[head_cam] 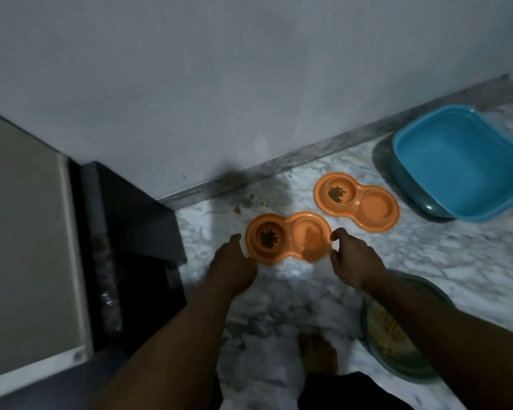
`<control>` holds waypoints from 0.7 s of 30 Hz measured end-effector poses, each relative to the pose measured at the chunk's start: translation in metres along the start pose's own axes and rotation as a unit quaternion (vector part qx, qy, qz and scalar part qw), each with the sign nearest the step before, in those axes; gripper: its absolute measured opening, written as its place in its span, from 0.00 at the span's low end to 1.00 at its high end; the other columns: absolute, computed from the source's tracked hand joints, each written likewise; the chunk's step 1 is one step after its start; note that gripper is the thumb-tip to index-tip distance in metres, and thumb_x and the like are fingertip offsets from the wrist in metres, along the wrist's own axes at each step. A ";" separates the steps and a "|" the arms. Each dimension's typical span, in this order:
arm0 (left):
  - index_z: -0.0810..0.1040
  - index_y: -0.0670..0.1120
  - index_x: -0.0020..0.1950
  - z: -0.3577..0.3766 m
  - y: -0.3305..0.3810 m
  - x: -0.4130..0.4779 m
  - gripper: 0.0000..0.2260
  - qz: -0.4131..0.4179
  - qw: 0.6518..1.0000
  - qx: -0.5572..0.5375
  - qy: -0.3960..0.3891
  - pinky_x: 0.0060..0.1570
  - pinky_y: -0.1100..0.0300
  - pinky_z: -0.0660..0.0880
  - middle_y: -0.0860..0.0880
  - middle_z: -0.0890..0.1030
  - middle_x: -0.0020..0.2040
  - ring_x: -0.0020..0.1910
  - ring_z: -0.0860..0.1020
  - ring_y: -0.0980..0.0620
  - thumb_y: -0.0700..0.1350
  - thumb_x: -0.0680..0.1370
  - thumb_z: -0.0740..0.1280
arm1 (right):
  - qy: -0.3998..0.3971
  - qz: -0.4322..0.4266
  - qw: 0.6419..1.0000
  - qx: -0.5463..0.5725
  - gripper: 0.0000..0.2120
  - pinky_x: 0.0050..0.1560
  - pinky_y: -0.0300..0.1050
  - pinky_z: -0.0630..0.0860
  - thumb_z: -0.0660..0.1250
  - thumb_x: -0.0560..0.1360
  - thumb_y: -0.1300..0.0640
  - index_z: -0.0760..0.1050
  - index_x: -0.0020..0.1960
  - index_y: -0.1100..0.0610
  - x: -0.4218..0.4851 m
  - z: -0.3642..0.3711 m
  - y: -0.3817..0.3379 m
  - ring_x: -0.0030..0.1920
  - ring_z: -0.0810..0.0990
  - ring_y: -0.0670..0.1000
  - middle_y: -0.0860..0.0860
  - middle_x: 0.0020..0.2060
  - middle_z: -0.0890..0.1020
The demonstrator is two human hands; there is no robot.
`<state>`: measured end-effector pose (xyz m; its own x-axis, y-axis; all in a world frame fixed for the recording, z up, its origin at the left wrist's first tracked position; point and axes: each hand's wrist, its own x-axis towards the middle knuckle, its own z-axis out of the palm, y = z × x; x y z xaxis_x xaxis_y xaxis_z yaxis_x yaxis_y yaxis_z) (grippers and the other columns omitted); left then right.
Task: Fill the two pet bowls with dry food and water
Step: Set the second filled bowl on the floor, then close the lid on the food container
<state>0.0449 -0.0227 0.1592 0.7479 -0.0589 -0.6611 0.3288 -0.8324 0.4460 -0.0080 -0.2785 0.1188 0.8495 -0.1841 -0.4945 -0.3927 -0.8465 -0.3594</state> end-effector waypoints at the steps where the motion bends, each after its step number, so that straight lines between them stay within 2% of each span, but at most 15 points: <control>1: 0.59 0.49 0.78 -0.020 0.014 -0.031 0.30 0.005 1.000 -0.002 -0.006 0.66 0.53 0.70 0.41 0.71 0.71 0.69 0.71 0.43 0.48 0.78 0.65 | -0.006 -0.003 1.000 0.001 0.17 0.45 0.53 0.75 0.62 0.79 0.54 0.67 0.67 0.55 -0.025 -0.025 -0.017 0.52 0.81 0.62 0.57 0.53 0.82; 6: 0.54 0.49 0.80 -0.142 0.085 -0.186 0.33 0.012 1.000 -0.006 -0.027 0.69 0.52 0.68 0.42 0.70 0.73 0.70 0.71 0.43 0.48 0.79 0.65 | -0.030 -0.023 0.999 0.003 0.15 0.49 0.52 0.76 0.62 0.78 0.52 0.70 0.63 0.53 -0.134 -0.166 -0.114 0.54 0.80 0.62 0.57 0.51 0.83; 9: 0.58 0.48 0.79 -0.220 0.119 -0.262 0.31 0.019 1.000 -0.011 -0.015 0.67 0.55 0.70 0.42 0.74 0.70 0.67 0.73 0.43 0.48 0.78 0.65 | -0.026 -0.070 0.997 0.011 0.13 0.42 0.50 0.74 0.62 0.77 0.52 0.70 0.61 0.53 -0.183 -0.245 -0.181 0.50 0.81 0.61 0.57 0.47 0.83; 12: 0.63 0.46 0.77 -0.289 0.138 -0.320 0.29 0.039 0.999 0.000 0.008 0.64 0.50 0.73 0.41 0.76 0.67 0.64 0.75 0.42 0.52 0.77 0.62 | -0.009 -0.109 0.994 0.009 0.12 0.41 0.47 0.70 0.62 0.77 0.53 0.70 0.59 0.50 -0.216 -0.306 -0.252 0.49 0.81 0.59 0.56 0.46 0.83; 14: 0.66 0.44 0.74 -0.327 0.141 -0.352 0.26 0.040 0.998 0.001 0.041 0.62 0.53 0.74 0.41 0.78 0.64 0.61 0.76 0.42 0.51 0.78 0.63 | 0.016 -0.142 0.990 0.016 0.10 0.42 0.46 0.71 0.62 0.77 0.52 0.70 0.58 0.50 -0.235 -0.334 -0.299 0.48 0.81 0.58 0.53 0.46 0.83; 16: 0.67 0.46 0.73 -0.360 0.138 -0.382 0.26 0.047 0.996 0.000 0.076 0.63 0.56 0.73 0.43 0.77 0.65 0.64 0.76 0.43 0.51 0.77 0.64 | 0.048 -0.181 0.982 0.018 0.08 0.43 0.47 0.72 0.62 0.78 0.52 0.70 0.57 0.50 -0.256 -0.354 -0.343 0.47 0.80 0.58 0.52 0.45 0.82; 18: 0.68 0.49 0.73 -0.390 0.125 -0.413 0.28 0.056 0.993 -0.012 0.106 0.64 0.53 0.74 0.43 0.77 0.65 0.63 0.76 0.44 0.54 0.74 0.64 | 0.073 -0.217 0.973 0.013 0.06 0.42 0.47 0.72 0.61 0.78 0.52 0.70 0.55 0.50 -0.280 -0.364 -0.384 0.44 0.78 0.57 0.50 0.42 0.82; 21: 0.70 0.51 0.71 -0.434 0.086 -0.459 0.25 0.076 0.983 -0.006 0.166 0.63 0.50 0.74 0.44 0.79 0.63 0.61 0.77 0.44 0.54 0.75 0.63 | 0.100 -0.265 0.959 0.004 0.04 0.40 0.47 0.73 0.60 0.78 0.52 0.71 0.53 0.49 -0.322 -0.361 -0.443 0.41 0.78 0.56 0.50 0.39 0.81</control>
<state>-0.0199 0.1722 0.7631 0.9356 0.0029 -0.3530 0.2038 -0.8209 0.5334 0.0197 -0.0248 0.7224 0.9807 0.1789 -0.0789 0.1117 -0.8439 -0.5247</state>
